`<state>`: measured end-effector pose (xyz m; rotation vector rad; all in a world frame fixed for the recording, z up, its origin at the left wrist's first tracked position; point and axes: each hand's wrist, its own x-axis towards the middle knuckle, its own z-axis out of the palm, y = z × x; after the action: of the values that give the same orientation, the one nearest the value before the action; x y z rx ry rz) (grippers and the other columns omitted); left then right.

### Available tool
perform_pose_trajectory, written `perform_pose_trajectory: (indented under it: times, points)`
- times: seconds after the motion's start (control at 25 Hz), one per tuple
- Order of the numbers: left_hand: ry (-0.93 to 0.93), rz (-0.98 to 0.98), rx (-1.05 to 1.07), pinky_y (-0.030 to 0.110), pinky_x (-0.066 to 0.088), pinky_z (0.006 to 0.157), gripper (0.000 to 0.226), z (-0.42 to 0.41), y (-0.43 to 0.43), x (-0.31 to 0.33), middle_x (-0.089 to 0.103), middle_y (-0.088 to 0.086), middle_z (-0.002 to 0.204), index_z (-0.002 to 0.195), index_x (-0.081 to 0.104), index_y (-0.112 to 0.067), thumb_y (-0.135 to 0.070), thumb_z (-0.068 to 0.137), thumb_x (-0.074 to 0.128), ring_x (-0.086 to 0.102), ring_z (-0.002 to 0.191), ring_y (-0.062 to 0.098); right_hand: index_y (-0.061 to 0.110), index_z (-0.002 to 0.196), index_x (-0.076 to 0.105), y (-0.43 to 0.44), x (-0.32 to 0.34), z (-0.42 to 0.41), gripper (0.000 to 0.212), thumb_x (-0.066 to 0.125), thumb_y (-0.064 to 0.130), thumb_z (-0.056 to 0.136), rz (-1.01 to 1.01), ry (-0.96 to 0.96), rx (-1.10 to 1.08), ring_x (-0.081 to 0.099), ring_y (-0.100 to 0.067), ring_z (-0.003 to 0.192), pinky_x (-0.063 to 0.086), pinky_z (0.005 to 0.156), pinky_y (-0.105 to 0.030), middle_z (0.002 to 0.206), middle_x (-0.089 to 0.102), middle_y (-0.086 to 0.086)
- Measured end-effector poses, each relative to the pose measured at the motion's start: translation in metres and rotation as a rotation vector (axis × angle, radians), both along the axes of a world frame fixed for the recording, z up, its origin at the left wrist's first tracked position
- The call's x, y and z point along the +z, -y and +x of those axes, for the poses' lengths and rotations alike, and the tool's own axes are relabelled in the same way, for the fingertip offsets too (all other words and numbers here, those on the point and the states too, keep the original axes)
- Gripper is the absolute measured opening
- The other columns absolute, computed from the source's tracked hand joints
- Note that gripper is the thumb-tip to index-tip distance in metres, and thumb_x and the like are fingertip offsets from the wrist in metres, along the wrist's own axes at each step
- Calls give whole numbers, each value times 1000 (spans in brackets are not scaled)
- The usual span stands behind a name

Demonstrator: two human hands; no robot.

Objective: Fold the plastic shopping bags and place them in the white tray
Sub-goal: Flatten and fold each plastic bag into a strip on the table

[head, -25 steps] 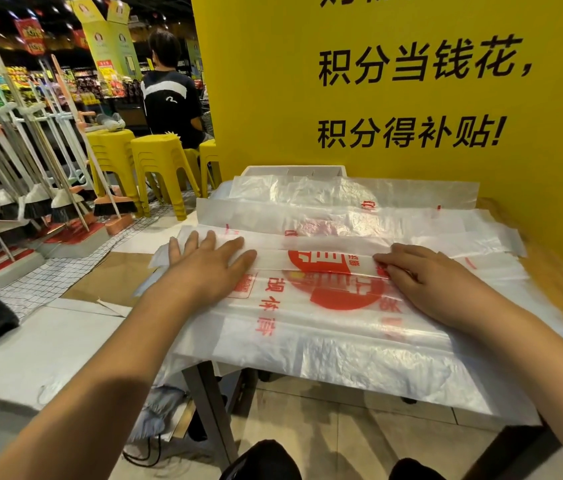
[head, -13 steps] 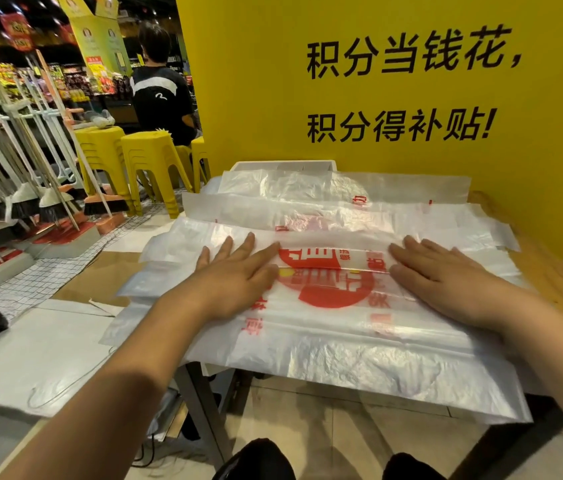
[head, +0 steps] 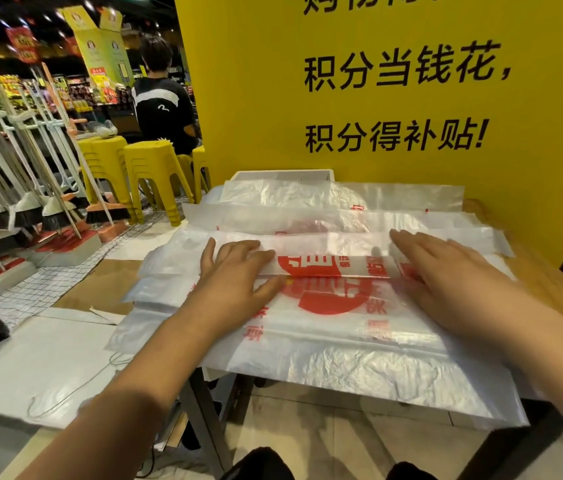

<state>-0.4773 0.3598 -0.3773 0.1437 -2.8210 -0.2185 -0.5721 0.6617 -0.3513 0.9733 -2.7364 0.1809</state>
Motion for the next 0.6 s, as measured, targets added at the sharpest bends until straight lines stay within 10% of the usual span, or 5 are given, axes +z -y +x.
perform_pose_trajectory:
  times: [0.28,0.6]
  points:
    - [-123,3,-103,38,17,118,31,7,-6,3,58,-12,127,129,59,-32,-34,106,39,49,124,12,30,147,39,40,-1,24,50,51,33,98,-21,-18,50,50,-24,125,34,105,-38,138,53,4]
    - [113,137,-95,35,42,81,30,-17,11,38,60,-12,100,110,64,-34,-51,102,41,57,100,18,34,103,54,45,12,2,19,39,46,102,-90,120,36,59,-23,92,40,78,-37,99,65,9]
